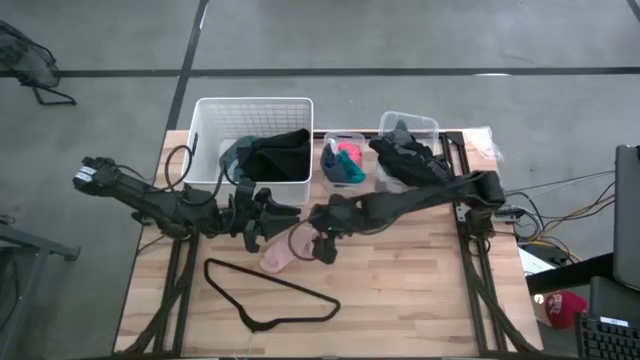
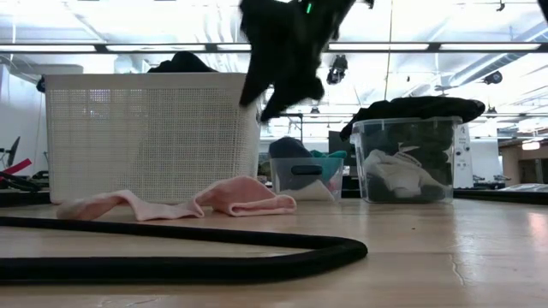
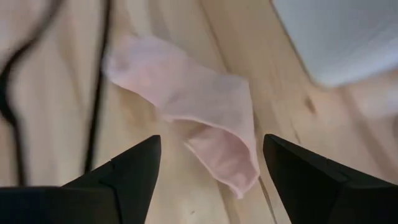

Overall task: Pick & Place Cloths
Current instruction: Put the pink sock into the small transparent bin

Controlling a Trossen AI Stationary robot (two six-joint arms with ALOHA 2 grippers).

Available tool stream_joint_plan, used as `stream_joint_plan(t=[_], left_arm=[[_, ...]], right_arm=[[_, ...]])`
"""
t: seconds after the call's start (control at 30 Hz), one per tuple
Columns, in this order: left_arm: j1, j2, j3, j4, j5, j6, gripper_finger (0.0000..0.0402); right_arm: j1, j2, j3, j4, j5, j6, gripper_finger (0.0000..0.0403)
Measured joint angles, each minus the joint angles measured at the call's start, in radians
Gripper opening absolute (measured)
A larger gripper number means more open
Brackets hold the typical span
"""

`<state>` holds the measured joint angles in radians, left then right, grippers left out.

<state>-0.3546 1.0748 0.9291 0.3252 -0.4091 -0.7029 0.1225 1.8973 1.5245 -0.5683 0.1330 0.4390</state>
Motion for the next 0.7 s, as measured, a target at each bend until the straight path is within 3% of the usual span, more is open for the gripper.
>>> stream_joint_plan(t=[0.37,0.7], left_arm=[[0.0,0.0,0.001,0.014,0.0,-0.014,0.0162],[0.0,0.0,0.001,0.011,0.0,-0.033,0.0162]], right_arm=[[-0.005,0.226,0.027,0.003,0.005,0.033,0.0239],[-0.014,0.265,0.026,0.005,0.003,0.116,0.019]])
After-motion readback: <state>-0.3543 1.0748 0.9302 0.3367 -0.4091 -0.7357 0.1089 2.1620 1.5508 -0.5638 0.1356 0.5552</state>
